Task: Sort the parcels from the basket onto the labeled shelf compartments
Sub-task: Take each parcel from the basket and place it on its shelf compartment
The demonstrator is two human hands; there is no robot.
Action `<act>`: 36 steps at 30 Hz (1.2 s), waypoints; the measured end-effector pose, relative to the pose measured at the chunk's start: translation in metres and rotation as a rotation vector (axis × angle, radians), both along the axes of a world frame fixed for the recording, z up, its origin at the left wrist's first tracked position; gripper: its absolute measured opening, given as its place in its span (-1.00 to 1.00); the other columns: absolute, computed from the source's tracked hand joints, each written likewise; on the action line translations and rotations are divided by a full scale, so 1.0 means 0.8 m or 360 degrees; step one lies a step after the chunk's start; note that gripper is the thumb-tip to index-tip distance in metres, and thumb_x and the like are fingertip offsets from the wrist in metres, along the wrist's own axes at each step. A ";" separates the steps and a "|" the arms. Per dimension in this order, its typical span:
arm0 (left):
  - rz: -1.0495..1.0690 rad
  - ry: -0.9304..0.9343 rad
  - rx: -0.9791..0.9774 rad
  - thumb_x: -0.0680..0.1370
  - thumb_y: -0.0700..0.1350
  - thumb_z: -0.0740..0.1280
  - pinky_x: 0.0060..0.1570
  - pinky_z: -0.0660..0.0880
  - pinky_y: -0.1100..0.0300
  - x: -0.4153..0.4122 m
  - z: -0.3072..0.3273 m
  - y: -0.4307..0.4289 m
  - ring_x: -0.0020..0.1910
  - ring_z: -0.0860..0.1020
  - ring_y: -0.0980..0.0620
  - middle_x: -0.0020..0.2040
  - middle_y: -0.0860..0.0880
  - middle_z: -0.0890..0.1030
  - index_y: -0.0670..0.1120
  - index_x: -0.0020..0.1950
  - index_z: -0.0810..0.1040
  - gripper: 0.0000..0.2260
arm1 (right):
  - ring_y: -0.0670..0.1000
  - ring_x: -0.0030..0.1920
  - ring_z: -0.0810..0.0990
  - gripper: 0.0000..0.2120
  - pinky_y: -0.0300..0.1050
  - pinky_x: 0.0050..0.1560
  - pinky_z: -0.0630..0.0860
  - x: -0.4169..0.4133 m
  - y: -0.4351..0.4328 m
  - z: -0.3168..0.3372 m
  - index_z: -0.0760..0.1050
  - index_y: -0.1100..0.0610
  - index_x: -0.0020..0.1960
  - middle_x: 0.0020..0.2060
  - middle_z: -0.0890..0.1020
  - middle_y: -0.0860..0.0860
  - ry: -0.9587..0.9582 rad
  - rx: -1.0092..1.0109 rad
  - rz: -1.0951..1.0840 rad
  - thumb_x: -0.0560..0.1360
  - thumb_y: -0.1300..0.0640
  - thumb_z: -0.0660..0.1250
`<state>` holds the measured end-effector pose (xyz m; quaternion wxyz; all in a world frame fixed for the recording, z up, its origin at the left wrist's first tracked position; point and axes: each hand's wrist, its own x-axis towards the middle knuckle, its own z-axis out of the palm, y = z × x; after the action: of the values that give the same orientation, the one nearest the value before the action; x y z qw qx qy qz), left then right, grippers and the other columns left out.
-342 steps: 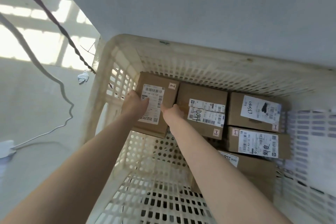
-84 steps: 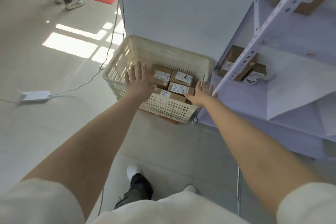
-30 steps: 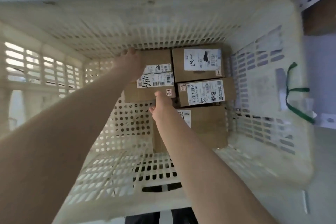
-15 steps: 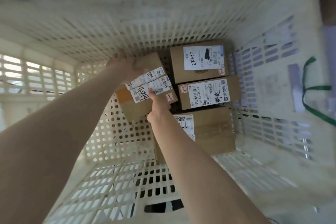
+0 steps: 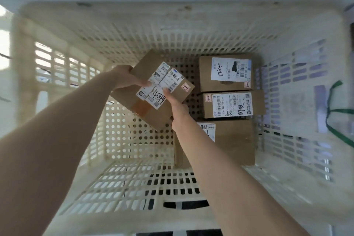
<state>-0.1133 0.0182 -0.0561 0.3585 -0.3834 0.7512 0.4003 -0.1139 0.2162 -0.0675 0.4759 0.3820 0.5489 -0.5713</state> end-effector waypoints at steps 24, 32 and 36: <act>0.1255 0.0604 0.0697 0.43 0.01 0.48 -0.24 0.61 0.06 0.126 0.188 0.125 -0.08 0.66 -0.06 -0.07 -0.05 0.68 -0.05 0.11 0.54 -0.68 | 0.14 0.41 0.40 0.44 0.27 0.38 0.34 -0.009 0.063 0.197 0.18 0.10 0.51 0.42 0.42 0.03 0.0534 -0.0027 0.0817 -0.23 -0.40 0.62; 0.1050 0.0544 0.0781 0.18 0.19 0.57 0.03 0.58 -0.12 0.196 0.327 0.220 0.04 0.63 -0.11 0.07 -0.07 0.66 -0.03 0.26 0.51 -0.29 | 0.05 0.30 0.50 0.07 0.21 0.38 0.35 0.091 0.183 0.346 0.39 0.01 0.39 0.23 0.59 -0.08 0.0625 0.0020 0.0589 -0.03 -0.32 0.64; 0.0924 0.0570 0.0881 0.16 0.20 0.58 0.06 0.57 -0.14 0.222 0.389 0.281 0.05 0.64 -0.09 0.07 -0.05 0.67 -0.01 0.23 0.54 -0.30 | 0.02 0.25 0.54 0.05 0.18 0.34 0.43 0.139 0.250 0.425 0.40 0.02 0.39 0.22 0.61 -0.05 0.0763 0.0095 0.0427 -0.01 -0.30 0.64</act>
<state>0.0640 0.2431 0.2553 0.1844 -0.3925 0.5270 0.7309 -0.0027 0.4160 0.2729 0.3922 0.1737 0.7081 -0.5609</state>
